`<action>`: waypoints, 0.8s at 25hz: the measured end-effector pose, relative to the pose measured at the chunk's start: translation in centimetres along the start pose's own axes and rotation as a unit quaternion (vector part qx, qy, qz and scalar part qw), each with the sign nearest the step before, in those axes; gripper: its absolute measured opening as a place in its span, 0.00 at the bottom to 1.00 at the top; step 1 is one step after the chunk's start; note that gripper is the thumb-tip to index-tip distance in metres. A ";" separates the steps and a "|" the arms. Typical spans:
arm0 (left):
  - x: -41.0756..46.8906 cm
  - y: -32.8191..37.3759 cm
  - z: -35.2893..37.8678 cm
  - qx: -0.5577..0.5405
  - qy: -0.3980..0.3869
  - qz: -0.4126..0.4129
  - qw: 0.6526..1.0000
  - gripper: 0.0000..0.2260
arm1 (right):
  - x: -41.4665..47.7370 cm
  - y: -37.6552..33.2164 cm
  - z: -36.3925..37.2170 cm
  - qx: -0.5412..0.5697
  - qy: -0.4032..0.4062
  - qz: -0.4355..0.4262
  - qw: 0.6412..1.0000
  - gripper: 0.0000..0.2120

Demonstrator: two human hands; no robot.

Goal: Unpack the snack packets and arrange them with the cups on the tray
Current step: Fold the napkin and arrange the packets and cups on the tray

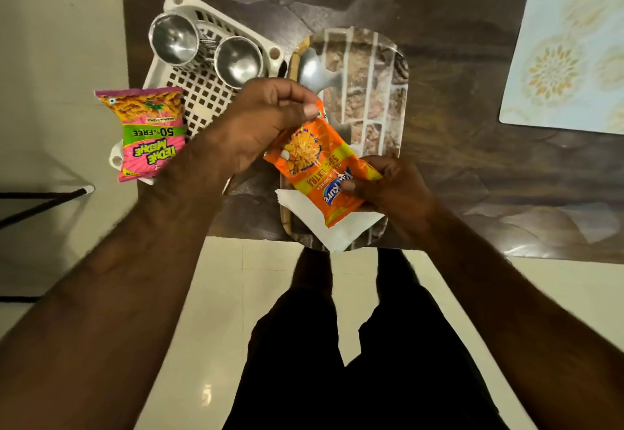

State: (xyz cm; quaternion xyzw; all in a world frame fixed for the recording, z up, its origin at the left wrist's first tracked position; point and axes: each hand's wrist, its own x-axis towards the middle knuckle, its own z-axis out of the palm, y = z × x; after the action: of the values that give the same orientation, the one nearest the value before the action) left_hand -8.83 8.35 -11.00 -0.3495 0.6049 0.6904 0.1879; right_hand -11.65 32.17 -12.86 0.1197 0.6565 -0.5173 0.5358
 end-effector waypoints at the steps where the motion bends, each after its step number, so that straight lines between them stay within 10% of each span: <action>1: 0.4 0.1 0.6 0.003 0.020 -0.003 1.000 0.06 | -0.2 0.6 -0.4 0.015 -0.003 -0.001 1.000 0.09; 14: 0.8 -0.4 7.0 0.078 0.302 0.100 0.945 0.12 | -1.7 3.0 -3.4 0.128 0.088 -0.024 0.988 0.08; 20: -1.4 -3.4 10.2 -0.068 0.101 -0.159 0.980 0.17 | -1.4 2.8 -4.0 0.190 0.090 0.013 0.978 0.13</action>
State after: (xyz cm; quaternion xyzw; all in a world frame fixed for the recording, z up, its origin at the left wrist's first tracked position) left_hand -8.17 19.08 -12.19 -0.5215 0.5087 0.6524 0.2090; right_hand -11.42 37.21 -13.68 0.2737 0.5900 -0.6129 0.4487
